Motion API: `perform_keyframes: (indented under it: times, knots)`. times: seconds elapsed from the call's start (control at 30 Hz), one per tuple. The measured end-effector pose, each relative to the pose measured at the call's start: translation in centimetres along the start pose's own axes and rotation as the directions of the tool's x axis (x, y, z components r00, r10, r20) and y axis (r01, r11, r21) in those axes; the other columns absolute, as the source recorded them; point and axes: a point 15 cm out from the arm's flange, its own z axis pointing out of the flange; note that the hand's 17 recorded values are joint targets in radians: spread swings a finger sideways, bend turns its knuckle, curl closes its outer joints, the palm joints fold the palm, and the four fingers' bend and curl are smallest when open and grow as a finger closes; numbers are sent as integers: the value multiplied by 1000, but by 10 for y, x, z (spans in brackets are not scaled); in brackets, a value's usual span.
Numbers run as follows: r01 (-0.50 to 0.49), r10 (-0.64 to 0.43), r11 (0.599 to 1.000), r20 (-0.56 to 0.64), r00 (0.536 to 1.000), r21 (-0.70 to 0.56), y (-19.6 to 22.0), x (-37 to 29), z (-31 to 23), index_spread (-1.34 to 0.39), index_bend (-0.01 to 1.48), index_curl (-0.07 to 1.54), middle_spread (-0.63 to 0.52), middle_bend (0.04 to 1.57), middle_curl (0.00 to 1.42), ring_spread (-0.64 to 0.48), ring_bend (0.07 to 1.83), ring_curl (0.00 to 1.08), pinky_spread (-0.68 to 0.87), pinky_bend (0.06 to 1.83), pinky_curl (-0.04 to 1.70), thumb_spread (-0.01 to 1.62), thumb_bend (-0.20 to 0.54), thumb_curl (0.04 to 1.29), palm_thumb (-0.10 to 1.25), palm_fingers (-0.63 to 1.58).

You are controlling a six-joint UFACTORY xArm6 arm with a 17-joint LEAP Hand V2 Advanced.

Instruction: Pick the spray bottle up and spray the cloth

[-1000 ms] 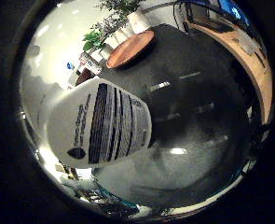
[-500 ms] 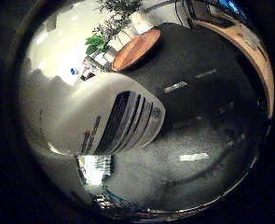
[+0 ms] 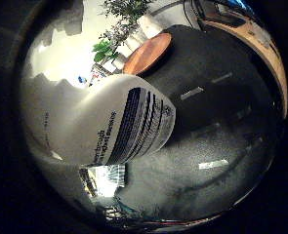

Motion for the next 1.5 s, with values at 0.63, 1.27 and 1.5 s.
perform_keyframes:
  times: [0.63, 1.27, 1.5]
  knots:
    - [14, 11, 980, 124, 992, -199, 19, -63, -2, -205, 1185, 766, -98, 1381, 676, -206, 1385, 682, -187, 1210, 985, 1087, -14, 589, 996, 1116]
    - [211, -269, 903, -110, 957, -374, -16, -166, -24, -190, 1232, 722, -95, 1405, 649, -211, 1362, 741, -178, 1054, 1335, 1095, -13, 638, 994, 1129]
    - [272, -412, 827, -202, 888, -493, -21, -209, -3, -183, 1233, 714, -95, 1405, 643, -212, 1353, 753, -184, 1019, 1399, 1094, -13, 646, 994, 1134]
